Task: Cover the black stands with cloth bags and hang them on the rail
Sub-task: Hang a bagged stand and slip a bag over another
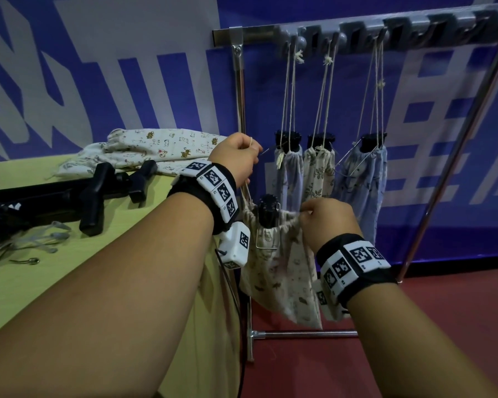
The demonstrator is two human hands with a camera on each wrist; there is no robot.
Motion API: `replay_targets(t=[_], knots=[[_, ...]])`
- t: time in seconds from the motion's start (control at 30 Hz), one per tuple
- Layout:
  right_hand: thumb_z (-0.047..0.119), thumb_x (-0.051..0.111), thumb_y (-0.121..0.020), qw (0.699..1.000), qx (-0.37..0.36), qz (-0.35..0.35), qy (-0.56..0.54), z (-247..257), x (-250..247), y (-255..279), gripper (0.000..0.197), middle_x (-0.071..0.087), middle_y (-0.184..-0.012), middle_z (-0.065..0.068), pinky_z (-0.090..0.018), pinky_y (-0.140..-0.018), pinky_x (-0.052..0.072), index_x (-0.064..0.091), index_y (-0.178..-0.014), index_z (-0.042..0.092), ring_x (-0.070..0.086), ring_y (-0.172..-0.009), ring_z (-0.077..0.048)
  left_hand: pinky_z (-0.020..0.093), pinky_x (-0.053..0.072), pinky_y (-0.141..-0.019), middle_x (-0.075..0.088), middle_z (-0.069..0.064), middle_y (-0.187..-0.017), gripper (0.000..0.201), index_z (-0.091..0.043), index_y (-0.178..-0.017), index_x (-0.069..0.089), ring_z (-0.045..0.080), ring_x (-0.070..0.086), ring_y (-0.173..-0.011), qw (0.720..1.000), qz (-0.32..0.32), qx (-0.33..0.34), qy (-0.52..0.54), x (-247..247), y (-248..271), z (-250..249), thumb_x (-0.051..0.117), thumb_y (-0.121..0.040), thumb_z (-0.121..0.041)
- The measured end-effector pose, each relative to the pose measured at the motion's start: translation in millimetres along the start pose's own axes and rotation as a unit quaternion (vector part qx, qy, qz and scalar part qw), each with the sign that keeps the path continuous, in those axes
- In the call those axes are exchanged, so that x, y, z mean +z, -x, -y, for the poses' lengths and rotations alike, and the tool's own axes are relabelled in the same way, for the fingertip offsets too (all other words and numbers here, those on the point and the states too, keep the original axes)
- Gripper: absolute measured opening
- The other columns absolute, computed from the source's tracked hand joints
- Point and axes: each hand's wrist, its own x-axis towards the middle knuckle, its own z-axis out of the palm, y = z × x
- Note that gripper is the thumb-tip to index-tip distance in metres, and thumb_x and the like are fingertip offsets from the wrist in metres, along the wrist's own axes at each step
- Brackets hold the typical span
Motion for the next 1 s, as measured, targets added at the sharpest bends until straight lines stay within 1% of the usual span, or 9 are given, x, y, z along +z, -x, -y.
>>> replay_targets(t=[0.1,0.23,0.33,0.43,0.5,0.6,0.7,0.83,1.0], knots=[[0.018,0.056,-0.102,0.996,-0.003,-0.007,-0.090,3,-4,1,0.035,0.076,-0.124,-0.004,-0.030,-0.089,0.057,0.075,-0.131,0.024,0.072,-0.102,-0.022,0.036,0.060,-0.068,0.068,0.002,-0.086,0.018,-0.026,-0.098,0.066,0.016,0.060,-0.069,1.000,0.013,-0.008,0.006,0,0,2,0.055,-0.099,-0.012],[0.011,0.054,-0.106,0.943,0.024,0.009,-0.332,4,-2,1,0.023,0.079,-0.081,-0.008,-0.043,-0.075,0.066,0.076,-0.110,0.019,0.077,-0.074,-0.024,0.025,0.057,-0.059,0.072,0.006,-0.107,0.040,-0.032,-0.121,0.064,0.015,0.069,-0.080,0.999,0.036,-0.008,0.019,-4,5,-4,0.061,-0.092,-0.005],[0.006,0.048,-0.111,0.882,0.047,0.048,-0.466,12,-4,3,0.022,0.068,-0.067,-0.007,-0.030,-0.055,0.060,0.070,-0.111,0.007,0.070,-0.058,-0.019,0.019,0.052,-0.052,0.066,0.008,-0.133,0.065,-0.046,-0.143,0.049,0.017,0.077,-0.087,0.994,0.086,-0.026,0.062,-3,9,-9,0.063,-0.093,-0.007],[-0.001,0.042,-0.111,0.794,0.048,0.093,-0.599,20,-5,5,0.021,0.046,-0.061,-0.001,-0.025,-0.045,0.036,0.063,-0.114,-0.001,0.040,-0.049,-0.014,0.031,0.056,-0.064,0.076,0.007,-0.112,0.093,-0.061,-0.155,0.019,0.021,0.078,-0.089,0.988,0.154,-0.014,0.007,-1,14,-10,0.067,-0.092,-0.012],[-0.003,0.043,-0.110,0.767,0.041,0.110,-0.630,21,-5,4,0.020,0.048,-0.065,-0.002,-0.023,-0.044,0.029,0.063,-0.113,-0.002,0.034,-0.050,-0.011,0.030,0.056,-0.066,0.077,0.010,-0.103,0.106,-0.057,-0.159,0.009,0.020,0.075,-0.083,0.978,0.207,0.012,-0.025,3,15,-9,0.066,-0.089,0.000],[-0.004,0.053,-0.107,0.789,0.021,0.087,-0.607,19,-6,2,0.017,0.061,-0.075,-0.005,-0.022,-0.043,0.031,0.069,-0.112,0.000,0.040,-0.047,-0.008,0.028,0.051,-0.062,0.073,0.015,-0.114,0.116,-0.042,-0.163,0.000,0.013,0.067,-0.074,0.952,0.306,0.025,-0.019,9,18,-7,0.056,-0.084,0.023],[0.000,0.059,-0.105,0.810,0.005,0.058,-0.583,18,-10,1,0.017,0.066,-0.080,-0.009,-0.021,-0.042,0.035,0.070,-0.118,0.003,0.048,-0.048,-0.005,0.028,0.048,-0.061,0.071,0.020,-0.114,0.119,-0.038,-0.164,-0.004,0.011,0.062,-0.066,0.932,0.361,0.015,-0.017,12,18,-2,0.058,-0.084,0.025],[-0.002,0.061,-0.103,0.788,0.006,0.035,-0.615,17,-17,0,0.018,0.069,-0.074,-0.006,-0.020,-0.041,0.039,0.070,-0.117,0.004,0.060,-0.054,-0.007,0.020,0.049,-0.062,0.065,-0.004,-0.074,0.105,-0.028,-0.166,0.012,0.003,0.062,-0.066,0.922,0.386,0.007,0.004,17,18,7,0.061,-0.088,0.022],[-0.003,0.061,-0.103,0.779,0.010,0.020,-0.627,14,-19,-3,0.015,0.069,-0.068,-0.005,-0.019,-0.039,0.039,0.070,-0.112,0.003,0.056,-0.045,-0.006,0.018,0.044,-0.049,0.061,0.003,-0.086,0.092,-0.029,-0.160,0.035,0.010,0.059,-0.072,0.923,0.385,-0.012,0.010,24,22,7,0.063,-0.085,0.016]])
